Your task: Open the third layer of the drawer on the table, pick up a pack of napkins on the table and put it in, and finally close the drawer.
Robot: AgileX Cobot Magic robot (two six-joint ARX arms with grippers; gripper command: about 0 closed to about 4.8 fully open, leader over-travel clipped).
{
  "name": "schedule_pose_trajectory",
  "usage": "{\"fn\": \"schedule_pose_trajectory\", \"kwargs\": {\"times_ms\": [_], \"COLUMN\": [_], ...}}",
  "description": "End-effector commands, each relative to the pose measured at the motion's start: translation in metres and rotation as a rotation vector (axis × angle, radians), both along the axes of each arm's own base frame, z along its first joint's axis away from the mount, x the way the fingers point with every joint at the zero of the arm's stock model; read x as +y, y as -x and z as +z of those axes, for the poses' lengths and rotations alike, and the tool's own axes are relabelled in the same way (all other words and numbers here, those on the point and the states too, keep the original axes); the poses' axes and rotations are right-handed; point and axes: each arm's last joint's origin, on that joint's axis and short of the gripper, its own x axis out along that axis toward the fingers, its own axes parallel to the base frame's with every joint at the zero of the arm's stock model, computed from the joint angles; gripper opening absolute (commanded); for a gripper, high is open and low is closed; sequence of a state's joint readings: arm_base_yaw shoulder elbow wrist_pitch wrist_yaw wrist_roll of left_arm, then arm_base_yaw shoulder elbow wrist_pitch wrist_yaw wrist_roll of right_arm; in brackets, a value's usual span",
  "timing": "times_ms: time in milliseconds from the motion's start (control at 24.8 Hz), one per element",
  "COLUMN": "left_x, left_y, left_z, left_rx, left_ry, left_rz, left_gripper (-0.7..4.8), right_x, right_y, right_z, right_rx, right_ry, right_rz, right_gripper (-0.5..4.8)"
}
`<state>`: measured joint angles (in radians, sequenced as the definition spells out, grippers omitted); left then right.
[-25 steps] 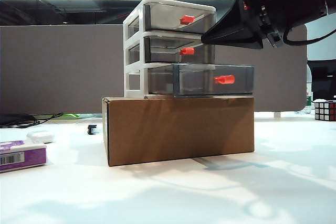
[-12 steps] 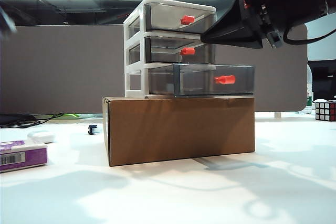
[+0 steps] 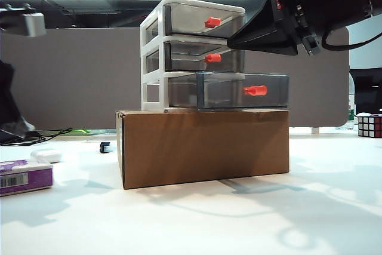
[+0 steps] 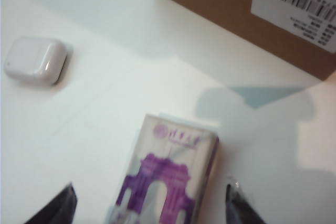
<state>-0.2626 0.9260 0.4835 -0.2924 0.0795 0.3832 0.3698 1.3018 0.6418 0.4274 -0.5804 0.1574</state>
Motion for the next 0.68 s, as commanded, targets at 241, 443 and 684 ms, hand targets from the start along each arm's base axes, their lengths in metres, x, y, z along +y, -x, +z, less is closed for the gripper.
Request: {"fn": "schedule_pose_trajectory", "kwargs": {"times_ms": [241,443,684], "left_x": [0.001,0.005,0.010], "left_y": [-0.024,-0.026,-0.029], "left_z": [-0.022,-0.028,-0.034], "left_rx": [0.069,0.105,0.128], "left_ry": [0.066,0.056,0.048], "left_rz": [-0.079,-0.101,-0.096], "left_gripper": [3.74,3.74,3.74], "right_x": [0.000,0.000,0.000], "right_y": [0.000,0.001,0.001], "right_z": [0.000,-0.003,-0.003], "right_rx": [0.010,0.029,0.031], "right_ry": [0.006,0.030,0.034], "right_rz": [0.007,0.011,0.012], "right_gripper": [-0.06,-0.06,-0.06]}}
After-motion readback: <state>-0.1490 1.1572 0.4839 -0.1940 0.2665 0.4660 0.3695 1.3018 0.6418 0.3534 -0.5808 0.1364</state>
